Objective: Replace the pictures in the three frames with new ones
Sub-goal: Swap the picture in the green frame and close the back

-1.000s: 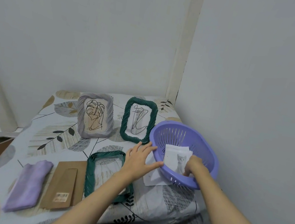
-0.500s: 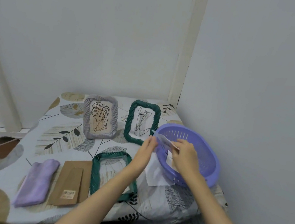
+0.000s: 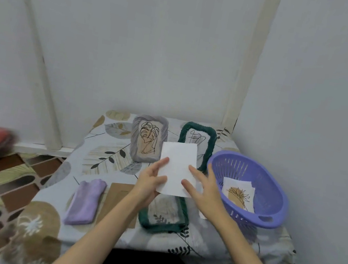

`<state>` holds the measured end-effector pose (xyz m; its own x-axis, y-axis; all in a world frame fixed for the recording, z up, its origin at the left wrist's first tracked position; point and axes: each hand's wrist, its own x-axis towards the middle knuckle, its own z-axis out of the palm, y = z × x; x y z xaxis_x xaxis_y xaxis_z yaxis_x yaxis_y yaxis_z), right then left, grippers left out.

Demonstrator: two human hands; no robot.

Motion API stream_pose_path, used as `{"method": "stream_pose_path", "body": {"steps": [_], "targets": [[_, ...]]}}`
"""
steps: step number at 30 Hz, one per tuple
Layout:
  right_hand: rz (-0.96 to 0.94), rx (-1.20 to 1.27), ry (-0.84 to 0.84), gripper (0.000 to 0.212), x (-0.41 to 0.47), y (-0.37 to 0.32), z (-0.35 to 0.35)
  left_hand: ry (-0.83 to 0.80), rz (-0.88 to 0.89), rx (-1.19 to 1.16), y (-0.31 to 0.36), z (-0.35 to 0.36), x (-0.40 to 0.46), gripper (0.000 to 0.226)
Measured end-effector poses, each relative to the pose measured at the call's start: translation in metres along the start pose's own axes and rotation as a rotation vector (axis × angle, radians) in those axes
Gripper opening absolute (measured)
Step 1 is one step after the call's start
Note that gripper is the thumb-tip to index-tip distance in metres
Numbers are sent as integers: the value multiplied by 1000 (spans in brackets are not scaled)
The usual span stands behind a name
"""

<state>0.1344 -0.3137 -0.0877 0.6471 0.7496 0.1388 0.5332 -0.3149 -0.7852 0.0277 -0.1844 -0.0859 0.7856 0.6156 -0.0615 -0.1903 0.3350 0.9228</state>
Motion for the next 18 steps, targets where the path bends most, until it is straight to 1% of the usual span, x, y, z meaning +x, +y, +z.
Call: {"method": "stream_pose_path", "body": {"steps": [2,4,8,13,18], "targets": [[28,78,-18,53,4,3,8,28,-35,29,-5,-13,-4,53],[57,48,-51,48,7,7,16,23,-79,155,-14,-26,-4,51],[152,-16,-85,44,13,19,28,-4,-100,644,-32,-50,1,51],[167,-110,-151,40,14,29,37,-47,-41,1088,-45,-66,4,52],[165,-155,-153,40,16,33,41,-97,-3,1263,-47,-70,4,56]]}}
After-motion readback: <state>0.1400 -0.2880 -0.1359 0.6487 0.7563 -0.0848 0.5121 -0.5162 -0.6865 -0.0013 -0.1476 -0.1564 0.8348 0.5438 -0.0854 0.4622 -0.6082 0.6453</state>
